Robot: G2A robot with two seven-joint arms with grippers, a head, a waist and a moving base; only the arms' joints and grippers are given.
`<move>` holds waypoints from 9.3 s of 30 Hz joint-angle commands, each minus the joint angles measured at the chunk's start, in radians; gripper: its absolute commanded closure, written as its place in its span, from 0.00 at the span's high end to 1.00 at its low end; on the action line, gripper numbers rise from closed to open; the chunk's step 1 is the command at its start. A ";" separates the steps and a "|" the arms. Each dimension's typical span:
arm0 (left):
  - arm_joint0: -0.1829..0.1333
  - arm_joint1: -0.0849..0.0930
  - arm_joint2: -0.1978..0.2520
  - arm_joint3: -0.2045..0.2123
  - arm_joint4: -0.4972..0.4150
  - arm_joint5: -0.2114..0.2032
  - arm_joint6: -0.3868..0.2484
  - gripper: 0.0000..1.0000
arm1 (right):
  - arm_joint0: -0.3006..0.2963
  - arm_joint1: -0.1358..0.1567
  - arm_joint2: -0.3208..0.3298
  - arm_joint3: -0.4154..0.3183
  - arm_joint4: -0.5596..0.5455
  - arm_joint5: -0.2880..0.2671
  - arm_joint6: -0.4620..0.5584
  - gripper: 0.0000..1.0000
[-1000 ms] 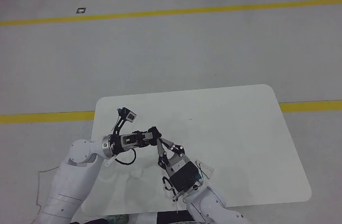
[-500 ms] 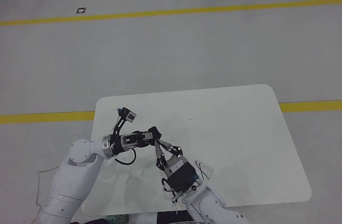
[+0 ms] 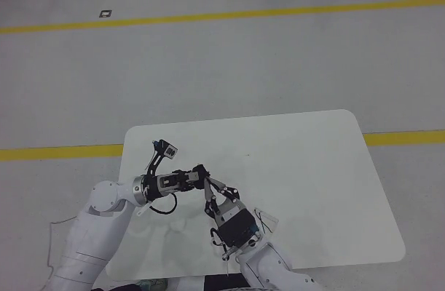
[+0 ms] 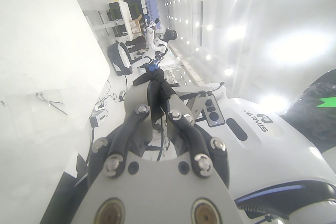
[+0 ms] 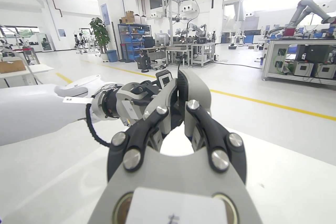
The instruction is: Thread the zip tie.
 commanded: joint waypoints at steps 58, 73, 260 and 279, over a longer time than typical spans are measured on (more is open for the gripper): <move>0.000 0.000 0.000 0.000 0.000 0.000 0.000 0.00 | 0.025 0.002 0.034 0.049 0.000 0.084 -0.045 0.00; 0.000 0.000 0.000 0.000 0.000 0.000 0.000 0.00 | 0.024 0.003 0.034 0.048 0.000 0.084 -0.061 0.00; -0.059 0.002 0.031 0.118 -0.607 0.539 -0.101 0.00 | 0.329 0.014 -0.106 0.328 0.000 0.084 -0.273 1.00; -0.059 0.002 0.031 0.118 -0.607 0.539 -0.101 0.00 | 0.330 0.004 -0.072 0.326 0.000 0.084 -0.257 1.00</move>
